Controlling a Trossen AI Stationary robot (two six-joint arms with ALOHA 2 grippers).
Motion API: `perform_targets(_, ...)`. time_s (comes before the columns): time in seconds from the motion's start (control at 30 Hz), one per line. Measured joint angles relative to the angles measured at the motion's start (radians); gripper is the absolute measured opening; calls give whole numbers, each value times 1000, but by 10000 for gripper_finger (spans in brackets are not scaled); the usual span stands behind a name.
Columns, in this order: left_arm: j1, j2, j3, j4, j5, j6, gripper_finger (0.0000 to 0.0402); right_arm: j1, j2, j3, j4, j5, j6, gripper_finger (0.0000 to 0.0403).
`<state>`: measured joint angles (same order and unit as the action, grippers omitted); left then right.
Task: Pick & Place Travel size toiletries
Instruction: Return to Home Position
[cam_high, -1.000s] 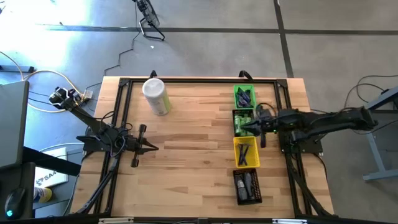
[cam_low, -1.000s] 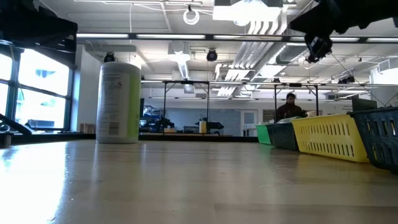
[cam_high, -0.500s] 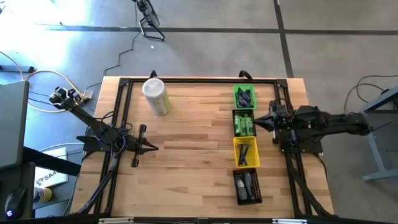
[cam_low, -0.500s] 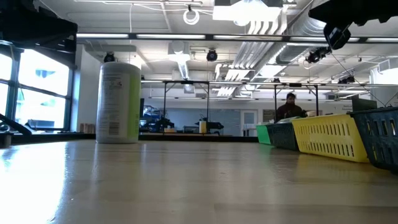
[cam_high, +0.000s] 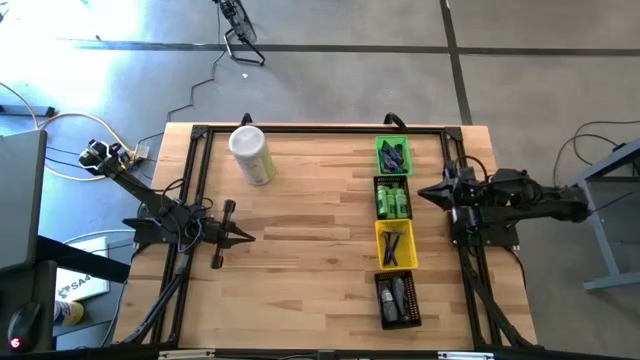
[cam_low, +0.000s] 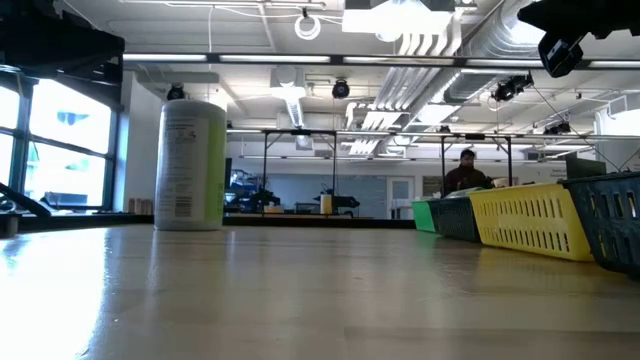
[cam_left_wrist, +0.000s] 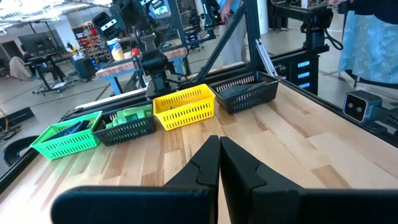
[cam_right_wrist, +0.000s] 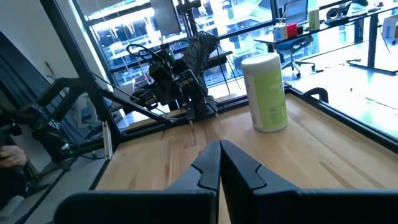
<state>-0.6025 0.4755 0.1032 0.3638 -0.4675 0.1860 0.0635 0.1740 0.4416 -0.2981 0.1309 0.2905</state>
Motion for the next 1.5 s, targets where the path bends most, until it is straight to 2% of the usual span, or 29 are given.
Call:
perform_targets(0.43,0,0,0,0,1,0,7,0,-133,0,-96,37,4,2)
perform_targets(0.57,0,0,0,0,-8,0,7,0,-165,0,-129,78,14,3)
perform_targets(0.8,0,0,0,0,-27,0,7,0,-166,-1,-148,73,19,3)
perform_targets(1.13,0,0,0,0,-28,0,7,0,-167,-213,50,13,11,3)
perform_targets(1.33,0,0,0,-1,-28,0,7,0,-168,-318,225,-97,-32,3)
perform_targets(1.5,0,0,0,-1,-29,0,7,0,-168,-367,238,-107,-35,3)
